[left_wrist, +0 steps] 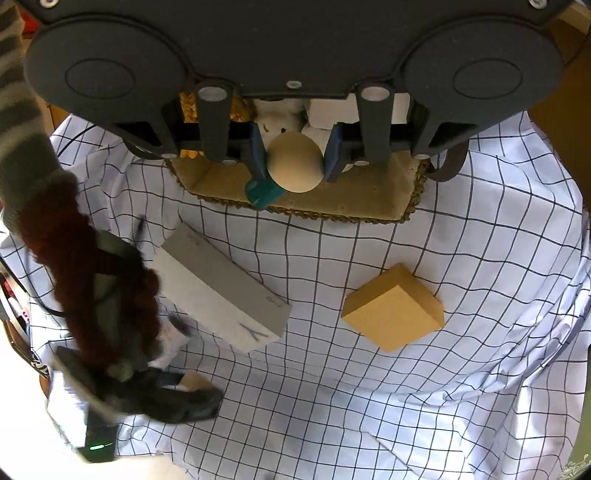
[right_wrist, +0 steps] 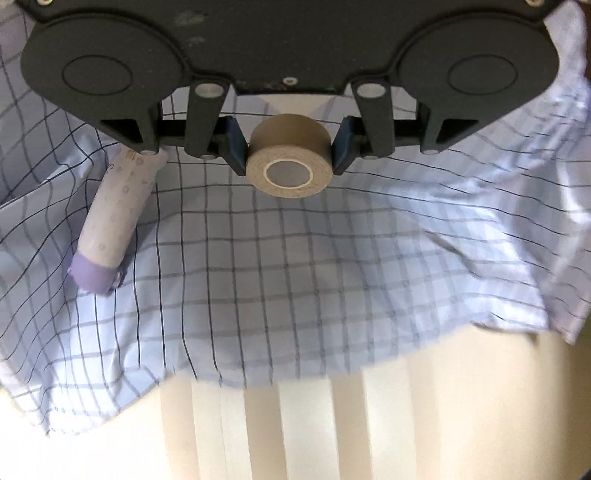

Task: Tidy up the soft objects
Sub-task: 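Carry the peg and the tape roll over the wicker basket with both tools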

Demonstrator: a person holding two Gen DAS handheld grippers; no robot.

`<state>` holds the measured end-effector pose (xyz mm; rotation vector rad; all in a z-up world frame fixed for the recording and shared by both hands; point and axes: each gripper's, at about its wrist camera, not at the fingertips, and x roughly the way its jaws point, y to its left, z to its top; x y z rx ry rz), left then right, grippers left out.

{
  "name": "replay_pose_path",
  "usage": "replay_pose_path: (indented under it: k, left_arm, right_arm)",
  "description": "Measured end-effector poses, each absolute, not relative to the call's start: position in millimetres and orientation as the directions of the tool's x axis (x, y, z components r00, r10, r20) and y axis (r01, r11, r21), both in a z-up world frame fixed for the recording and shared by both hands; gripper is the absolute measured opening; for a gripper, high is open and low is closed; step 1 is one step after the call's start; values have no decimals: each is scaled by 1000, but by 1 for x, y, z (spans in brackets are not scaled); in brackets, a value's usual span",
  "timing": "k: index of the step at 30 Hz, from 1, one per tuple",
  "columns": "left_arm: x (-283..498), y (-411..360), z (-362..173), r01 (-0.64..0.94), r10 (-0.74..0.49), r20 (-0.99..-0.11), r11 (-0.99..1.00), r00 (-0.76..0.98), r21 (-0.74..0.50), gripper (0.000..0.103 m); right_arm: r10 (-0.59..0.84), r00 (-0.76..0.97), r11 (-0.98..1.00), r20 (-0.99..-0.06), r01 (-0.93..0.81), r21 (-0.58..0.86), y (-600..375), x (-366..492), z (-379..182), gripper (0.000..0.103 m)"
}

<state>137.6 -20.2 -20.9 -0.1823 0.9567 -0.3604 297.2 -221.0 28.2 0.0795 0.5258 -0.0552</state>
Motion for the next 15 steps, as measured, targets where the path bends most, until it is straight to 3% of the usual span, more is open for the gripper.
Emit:
replay_pose_path:
  k: [7,15]
  left_arm:
    - [132,-20,-22,233,-393,-767,919,507,-316,34]
    - [121,-25,-22,272,-414,-772,908,483,-318,34]
  right_arm:
    - [48,860,995,-508,1,96,-210,211,60,48]
    - [71,860,988,-506,8,152,-206,126,55,48]
